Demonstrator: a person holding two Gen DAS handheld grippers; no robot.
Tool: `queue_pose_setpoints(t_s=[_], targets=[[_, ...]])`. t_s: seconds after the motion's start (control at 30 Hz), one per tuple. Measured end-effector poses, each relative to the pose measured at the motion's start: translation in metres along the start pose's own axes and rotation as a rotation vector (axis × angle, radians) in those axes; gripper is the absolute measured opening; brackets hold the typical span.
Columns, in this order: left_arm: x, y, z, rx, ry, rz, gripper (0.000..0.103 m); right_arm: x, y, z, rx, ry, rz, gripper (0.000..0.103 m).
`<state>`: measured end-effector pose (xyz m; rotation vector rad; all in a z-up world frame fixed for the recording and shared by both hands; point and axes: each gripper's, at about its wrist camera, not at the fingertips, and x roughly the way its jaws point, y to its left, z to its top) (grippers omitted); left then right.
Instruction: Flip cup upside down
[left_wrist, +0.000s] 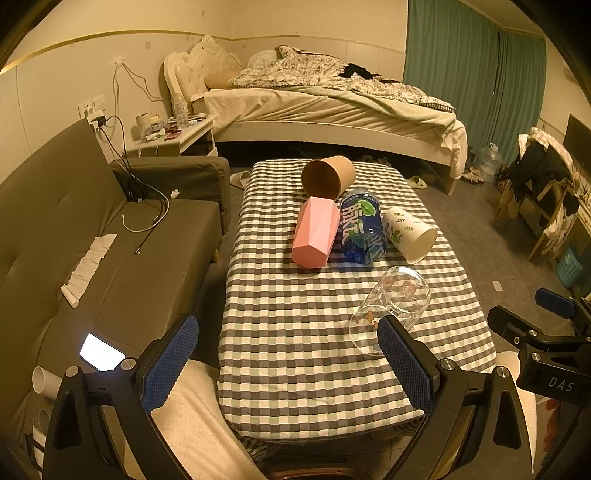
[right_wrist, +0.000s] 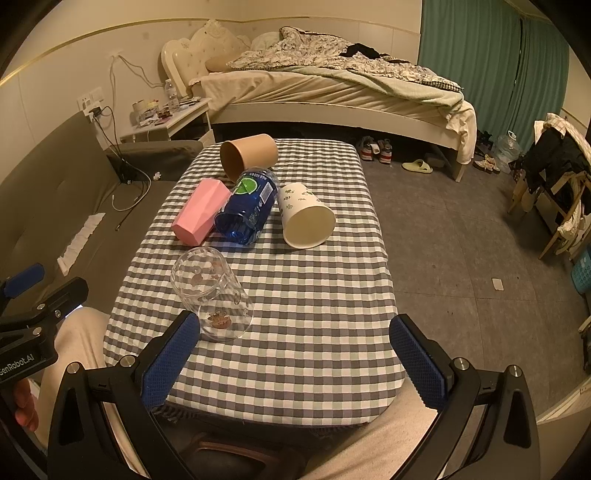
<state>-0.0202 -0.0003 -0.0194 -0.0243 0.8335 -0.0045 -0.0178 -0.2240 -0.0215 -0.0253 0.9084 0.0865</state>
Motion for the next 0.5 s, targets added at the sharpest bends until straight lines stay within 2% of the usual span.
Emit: queue_pose_setpoints(t_s=[0.5], targets=[[-0.0005, 0.0079, -0.0059, -0.005, 0.0, 0.009, 0.1, 0.0032, 0.0009, -0.0037, 0.001, 0.014, -0.002, 0.103]])
